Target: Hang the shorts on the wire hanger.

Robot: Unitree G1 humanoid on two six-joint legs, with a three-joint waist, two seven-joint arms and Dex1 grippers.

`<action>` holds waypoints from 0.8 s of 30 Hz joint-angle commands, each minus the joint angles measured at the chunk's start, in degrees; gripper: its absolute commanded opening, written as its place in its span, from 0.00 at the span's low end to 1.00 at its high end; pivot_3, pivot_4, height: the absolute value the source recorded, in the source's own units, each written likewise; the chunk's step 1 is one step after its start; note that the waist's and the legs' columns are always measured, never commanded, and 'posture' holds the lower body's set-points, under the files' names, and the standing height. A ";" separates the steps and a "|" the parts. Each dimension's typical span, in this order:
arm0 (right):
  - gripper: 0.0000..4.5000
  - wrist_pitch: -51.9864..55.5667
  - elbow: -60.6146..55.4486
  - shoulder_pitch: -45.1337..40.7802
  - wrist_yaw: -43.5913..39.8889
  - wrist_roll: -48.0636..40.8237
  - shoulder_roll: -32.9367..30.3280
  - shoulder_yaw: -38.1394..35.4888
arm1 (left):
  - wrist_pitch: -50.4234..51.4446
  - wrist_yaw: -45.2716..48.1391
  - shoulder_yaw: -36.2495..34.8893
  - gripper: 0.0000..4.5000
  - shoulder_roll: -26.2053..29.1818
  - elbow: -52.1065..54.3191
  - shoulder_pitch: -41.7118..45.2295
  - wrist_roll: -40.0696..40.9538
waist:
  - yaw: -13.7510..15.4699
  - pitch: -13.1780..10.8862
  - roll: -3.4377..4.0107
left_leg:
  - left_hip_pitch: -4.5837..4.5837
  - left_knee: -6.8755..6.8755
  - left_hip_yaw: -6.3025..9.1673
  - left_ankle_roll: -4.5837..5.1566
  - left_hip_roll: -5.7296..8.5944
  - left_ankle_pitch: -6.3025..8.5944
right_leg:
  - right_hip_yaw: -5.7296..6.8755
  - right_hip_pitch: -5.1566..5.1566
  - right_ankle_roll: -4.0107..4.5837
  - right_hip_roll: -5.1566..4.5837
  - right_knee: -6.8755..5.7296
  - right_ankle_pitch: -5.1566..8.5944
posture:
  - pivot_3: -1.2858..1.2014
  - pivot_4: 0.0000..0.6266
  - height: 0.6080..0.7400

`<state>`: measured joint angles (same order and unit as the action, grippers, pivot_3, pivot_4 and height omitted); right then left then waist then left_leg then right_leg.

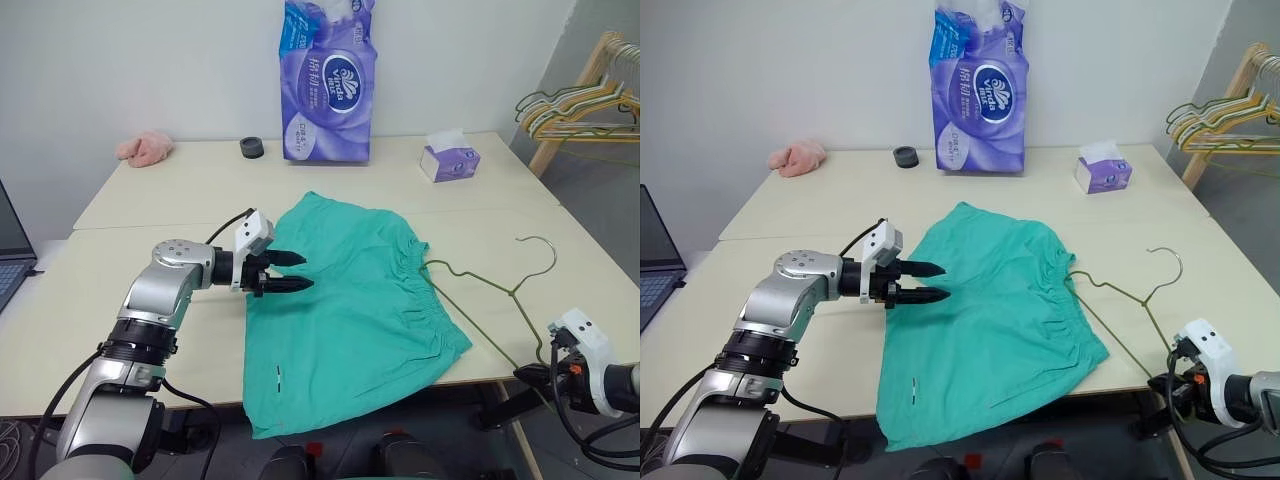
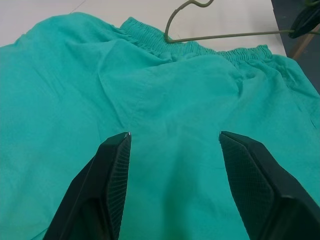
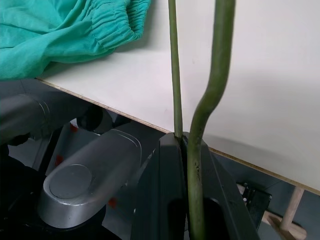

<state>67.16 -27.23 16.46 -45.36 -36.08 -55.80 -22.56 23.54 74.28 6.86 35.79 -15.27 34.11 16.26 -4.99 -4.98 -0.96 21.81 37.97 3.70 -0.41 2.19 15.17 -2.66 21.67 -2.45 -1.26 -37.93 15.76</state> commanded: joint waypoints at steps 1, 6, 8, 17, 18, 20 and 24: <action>0.00 -0.85 -0.39 0.75 -0.66 -0.17 -0.69 -2.34 | -1.50 -0.45 -1.76 0.66 -0.01 2.65 -0.18 1.41 | 0.04 -0.02 -0.03 | 0.00 0.00 0.00 0.00 0.00 0.00 | 0.00 0.00 0.00 0.00 0.00 0.00 | 0.45 0.12 1.00; 0.00 -1.07 -0.69 0.56 -0.45 -0.06 -0.60 -1.24 | -1.84 -0.59 -1.57 0.66 -0.02 2.21 0.11 1.37 | 0.01 -0.07 -0.07 | 0.00 0.01 -0.01 0.00 0.00 0.00 | -0.01 0.00 0.00 0.00 0.00 0.00 | 0.45 0.12 1.00; 0.00 -1.28 -0.13 0.97 -0.70 0.15 -0.79 -1.70 | -2.16 -0.58 -1.62 0.66 0.11 1.67 0.42 1.26 | 0.02 -0.12 -0.07 | 0.00 0.00 0.00 0.00 0.00 0.00 | -0.01 0.00 0.00 0.00 0.00 0.00 | 0.45 0.12 1.00; 0.00 -1.01 -0.06 4.20 -1.40 -0.10 -0.71 -3.87 | -2.76 -0.97 -1.51 0.66 0.21 1.45 0.06 1.07 | 0.07 -0.26 -0.09 | 0.01 0.00 0.00 0.00 0.00 0.00 | 0.00 0.00 0.00 0.00 0.01 0.00 | 0.45 0.12 1.00; 0.00 -0.97 -0.28 4.55 -1.42 -0.20 -0.67 -4.12 | -2.77 -0.97 -1.48 0.66 0.25 1.45 0.04 1.08 | 0.09 -0.26 -0.10 | 0.00 0.00 0.00 0.00 0.00 0.00 | 0.00 0.00 0.00 0.00 0.01 0.00 | 0.45 0.12 1.00; 0.00 -0.89 -0.72 5.00 -1.49 -0.54 -0.60 -4.45 | -2.85 -0.98 -1.43 0.66 0.28 1.37 0.04 1.06 | 0.05 -0.28 -0.10 | 0.00 0.00 0.00 0.00 0.00 0.00 | 0.01 0.00 0.00 0.00 0.01 0.00 | 0.45 0.12 1.00; 0.00 -0.16 -2.83 4.45 -2.35 -2.69 -0.76 -4.04 | -3.45 -1.08 -1.24 0.66 0.04 0.49 0.49 0.74 | -0.02 -0.31 -0.10 | 0.00 0.00 -0.01 0.00 0.00 0.00 | -0.01 0.00 0.00 0.00 0.01 0.00 | 0.45 0.12 1.00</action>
<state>66.92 -27.72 21.70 -46.51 -37.33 -56.04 -25.23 20.98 73.19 6.62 35.76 -15.12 33.51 16.69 -5.01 -5.29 -1.05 21.81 37.97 3.69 -0.41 2.18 15.17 -2.66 21.67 -2.46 -1.26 -37.93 15.76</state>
